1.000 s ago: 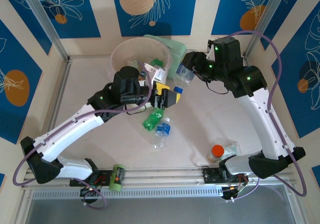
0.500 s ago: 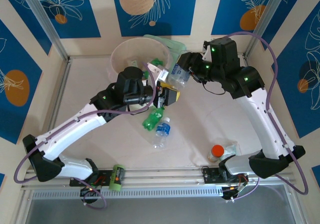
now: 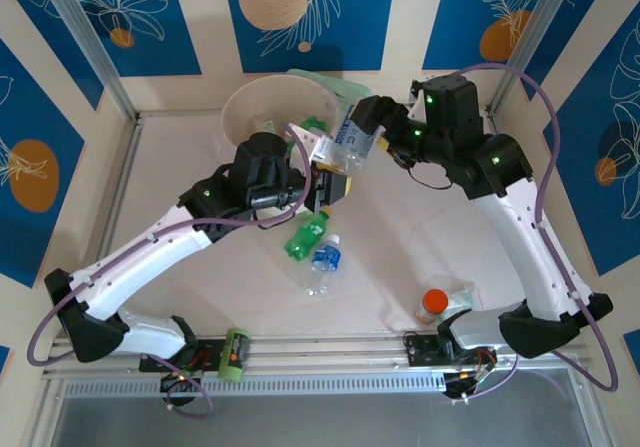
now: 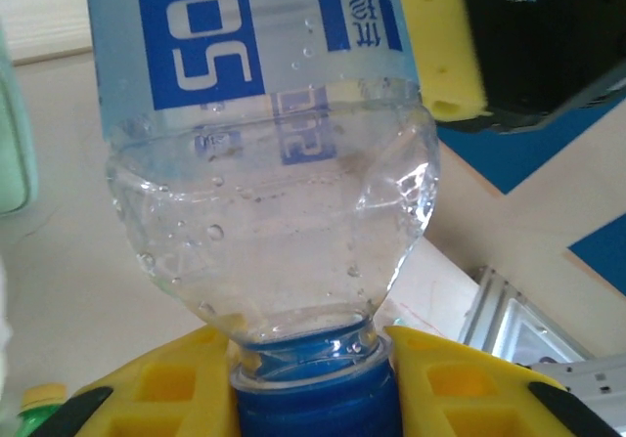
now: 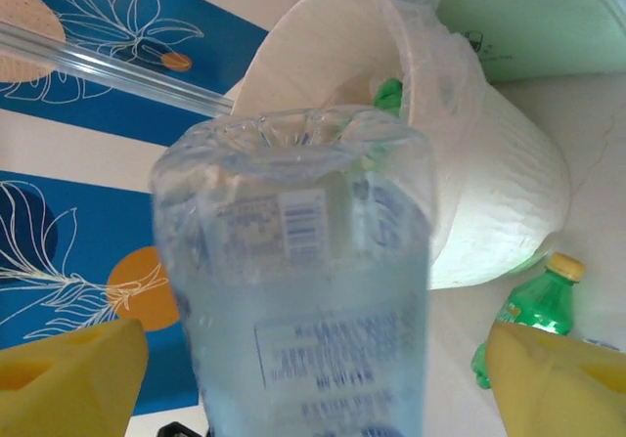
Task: Put the plastic bottles in the bin
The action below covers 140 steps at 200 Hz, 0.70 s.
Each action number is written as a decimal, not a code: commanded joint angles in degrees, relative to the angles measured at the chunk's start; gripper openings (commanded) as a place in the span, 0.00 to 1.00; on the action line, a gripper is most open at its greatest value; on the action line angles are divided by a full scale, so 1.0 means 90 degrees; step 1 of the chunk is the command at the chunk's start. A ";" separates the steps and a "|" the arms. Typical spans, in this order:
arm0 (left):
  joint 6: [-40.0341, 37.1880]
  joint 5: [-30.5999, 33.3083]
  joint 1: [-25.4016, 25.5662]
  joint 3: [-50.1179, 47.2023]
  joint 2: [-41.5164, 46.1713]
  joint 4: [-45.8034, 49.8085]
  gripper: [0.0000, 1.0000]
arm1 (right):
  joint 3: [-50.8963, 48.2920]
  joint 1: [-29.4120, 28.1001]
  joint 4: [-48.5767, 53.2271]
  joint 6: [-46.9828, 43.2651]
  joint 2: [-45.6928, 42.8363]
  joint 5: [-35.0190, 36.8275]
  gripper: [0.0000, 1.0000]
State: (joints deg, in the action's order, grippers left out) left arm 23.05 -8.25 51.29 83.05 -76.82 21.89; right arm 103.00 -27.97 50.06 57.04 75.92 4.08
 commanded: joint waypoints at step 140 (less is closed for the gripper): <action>0.1095 -0.0714 -0.2709 0.2577 -0.1538 0.1104 0.22 | -0.2936 0.0264 0.0905 0.0093 -0.1691 0.0665 0.93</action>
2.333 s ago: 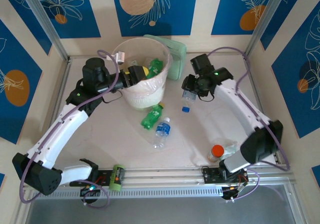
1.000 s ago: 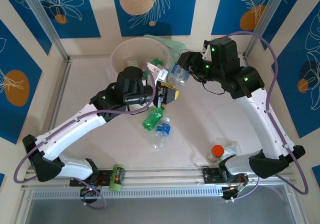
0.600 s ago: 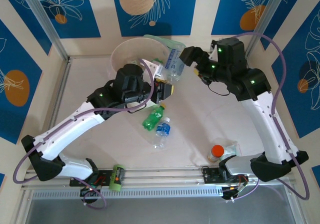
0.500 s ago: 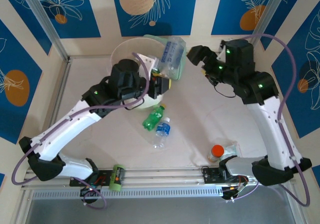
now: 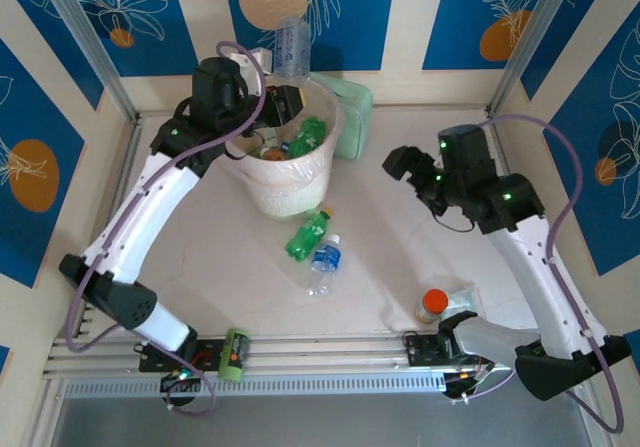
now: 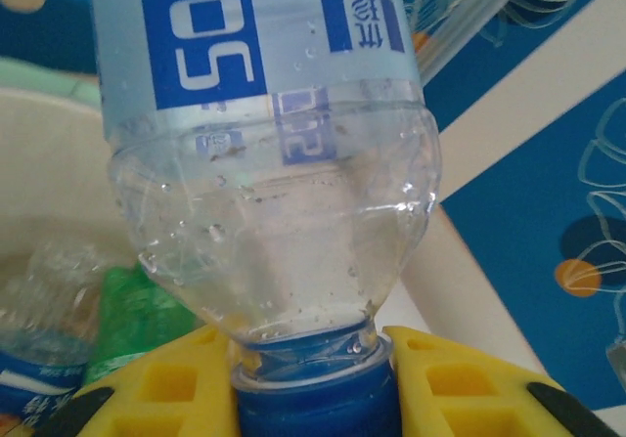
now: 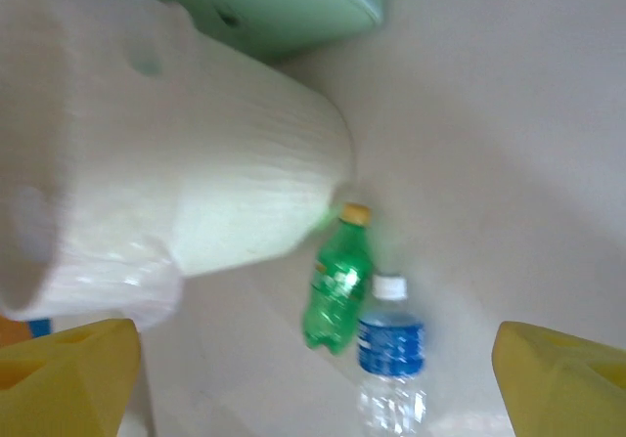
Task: Put the plastic bottles in the bin
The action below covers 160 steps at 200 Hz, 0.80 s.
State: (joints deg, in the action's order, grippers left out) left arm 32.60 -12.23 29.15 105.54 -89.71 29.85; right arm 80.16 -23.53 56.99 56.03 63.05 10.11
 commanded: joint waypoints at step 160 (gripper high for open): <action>-0.0745 0.0274 -0.0592 -0.0247 0.0490 0.0874 0.70 | -0.2032 -0.1828 -0.0349 0.1125 0.0188 0.0195 0.92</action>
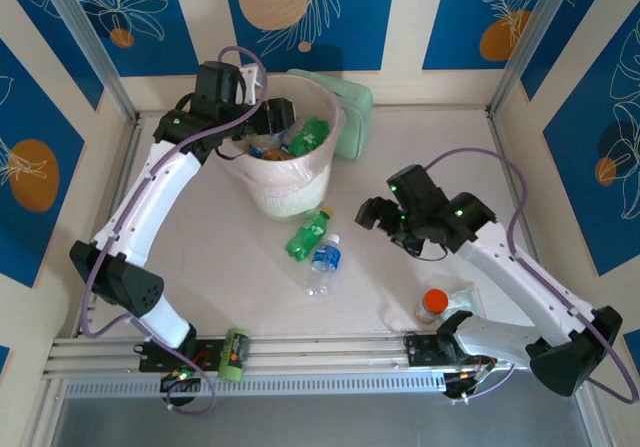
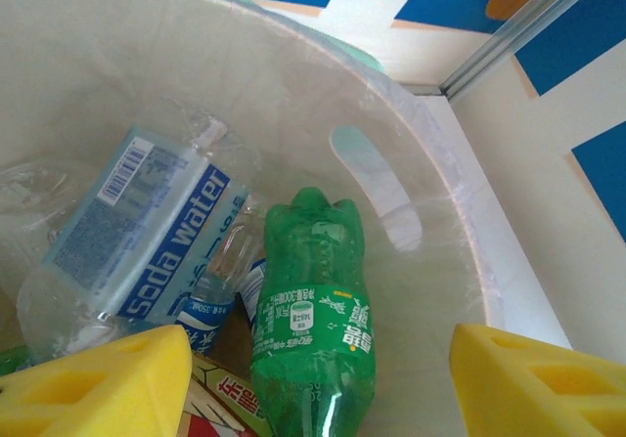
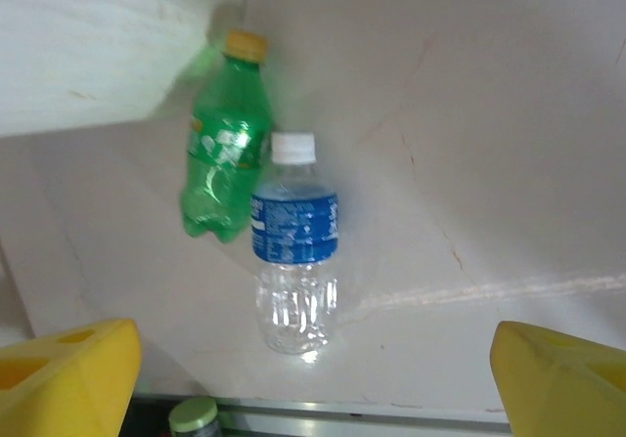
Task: Put the plastic bottles in the bin
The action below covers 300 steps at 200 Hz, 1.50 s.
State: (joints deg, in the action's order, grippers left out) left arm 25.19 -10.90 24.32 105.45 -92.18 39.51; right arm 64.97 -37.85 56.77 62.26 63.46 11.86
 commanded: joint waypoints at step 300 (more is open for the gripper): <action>0.1684 -0.1019 -0.0052 -0.4252 0.3504 -0.2112 0.67 | -0.0343 -0.1001 -0.2246 0.0619 0.3799 -0.0263 0.84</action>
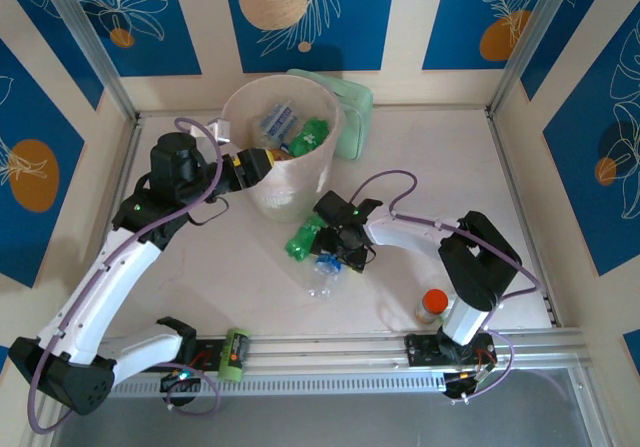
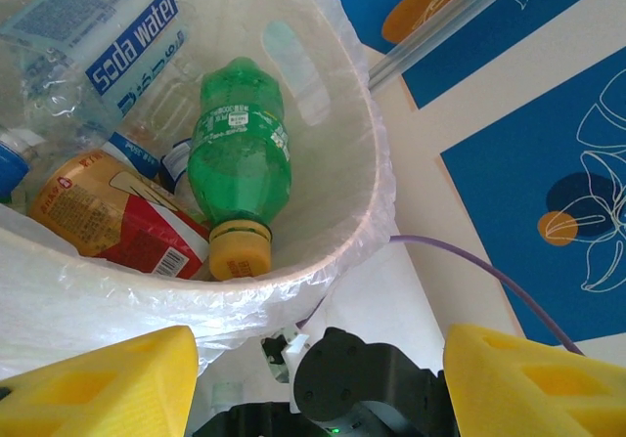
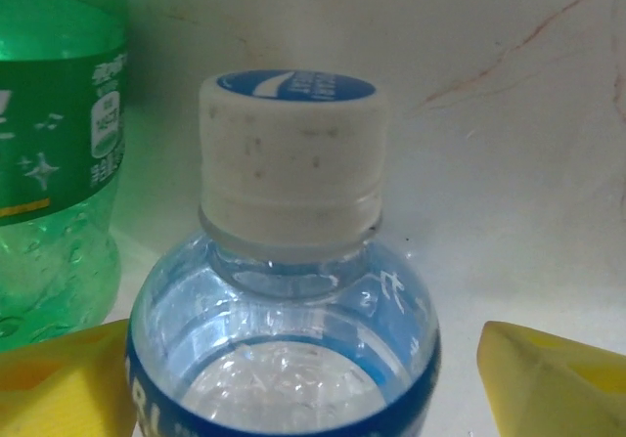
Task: Put the plastic bottles in the bin
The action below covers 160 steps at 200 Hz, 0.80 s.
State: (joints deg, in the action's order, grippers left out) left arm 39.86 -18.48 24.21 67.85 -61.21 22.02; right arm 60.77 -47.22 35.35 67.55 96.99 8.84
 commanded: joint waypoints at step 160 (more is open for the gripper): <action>0.0112 -0.0345 -0.0037 -0.0013 0.0082 -0.0234 0.67 | -0.0206 0.0266 0.0428 0.0084 -0.1028 0.0550 0.63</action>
State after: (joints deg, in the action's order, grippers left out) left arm 40.27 -19.57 24.21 67.26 -61.21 21.80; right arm 60.14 -45.30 36.36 67.55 94.43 11.18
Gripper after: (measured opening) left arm 0.667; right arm 0.636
